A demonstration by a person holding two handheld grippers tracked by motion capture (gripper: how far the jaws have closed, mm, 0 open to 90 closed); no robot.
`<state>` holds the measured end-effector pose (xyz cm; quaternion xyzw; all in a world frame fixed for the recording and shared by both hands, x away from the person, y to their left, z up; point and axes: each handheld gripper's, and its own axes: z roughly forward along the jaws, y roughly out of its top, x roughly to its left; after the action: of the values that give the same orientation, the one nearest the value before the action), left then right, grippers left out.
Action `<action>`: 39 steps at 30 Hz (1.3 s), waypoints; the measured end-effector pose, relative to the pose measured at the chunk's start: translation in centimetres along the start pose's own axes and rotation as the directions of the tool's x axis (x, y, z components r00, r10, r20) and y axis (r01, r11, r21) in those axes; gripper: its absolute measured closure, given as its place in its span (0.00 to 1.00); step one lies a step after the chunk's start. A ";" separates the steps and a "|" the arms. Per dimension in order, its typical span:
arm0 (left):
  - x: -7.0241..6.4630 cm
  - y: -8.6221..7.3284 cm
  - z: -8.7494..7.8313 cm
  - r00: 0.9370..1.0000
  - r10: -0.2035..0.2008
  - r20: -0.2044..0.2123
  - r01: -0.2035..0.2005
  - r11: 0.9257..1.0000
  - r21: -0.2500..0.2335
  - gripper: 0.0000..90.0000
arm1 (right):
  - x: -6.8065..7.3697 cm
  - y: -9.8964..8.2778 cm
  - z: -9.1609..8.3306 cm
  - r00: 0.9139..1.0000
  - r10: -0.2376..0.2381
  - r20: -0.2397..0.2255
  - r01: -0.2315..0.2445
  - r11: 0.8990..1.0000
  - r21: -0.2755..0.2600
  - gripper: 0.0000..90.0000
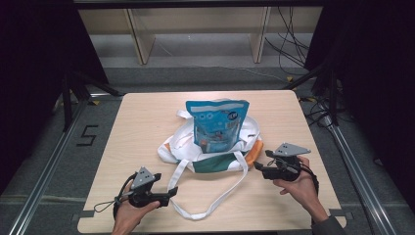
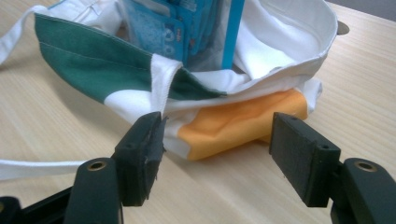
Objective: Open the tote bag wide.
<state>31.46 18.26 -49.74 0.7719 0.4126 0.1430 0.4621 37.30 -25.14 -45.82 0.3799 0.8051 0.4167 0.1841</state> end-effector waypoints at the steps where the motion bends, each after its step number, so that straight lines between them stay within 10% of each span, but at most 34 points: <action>1: -0.2 0.0 -0.1 1.000 0.015 -0.004 -0.015 1.000 0.000 0.19 | 0.1 -0.1 -0.2 1.000 0.002 -0.007 -0.002 1.000 0.008 0.38; 29: -2.6 -1.5 -1.1 0.998 0.057 0.008 -0.058 0.997 0.041 0.22 | 3.0 -4.9 -1.9 0.998 -0.001 -0.064 0.007 0.996 0.084 0.34; 39: -4.2 -2.0 -1.6 0.996 0.090 0.014 -0.091 0.995 0.048 0.22 | 4.3 -5.9 -2.5 0.994 -0.070 -0.085 0.082 0.985 0.154 0.30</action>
<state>26.90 16.46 -49.94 0.8017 0.3779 0.1490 0.4385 30.28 -25.27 -49.09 0.3454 0.8560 0.3595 0.1372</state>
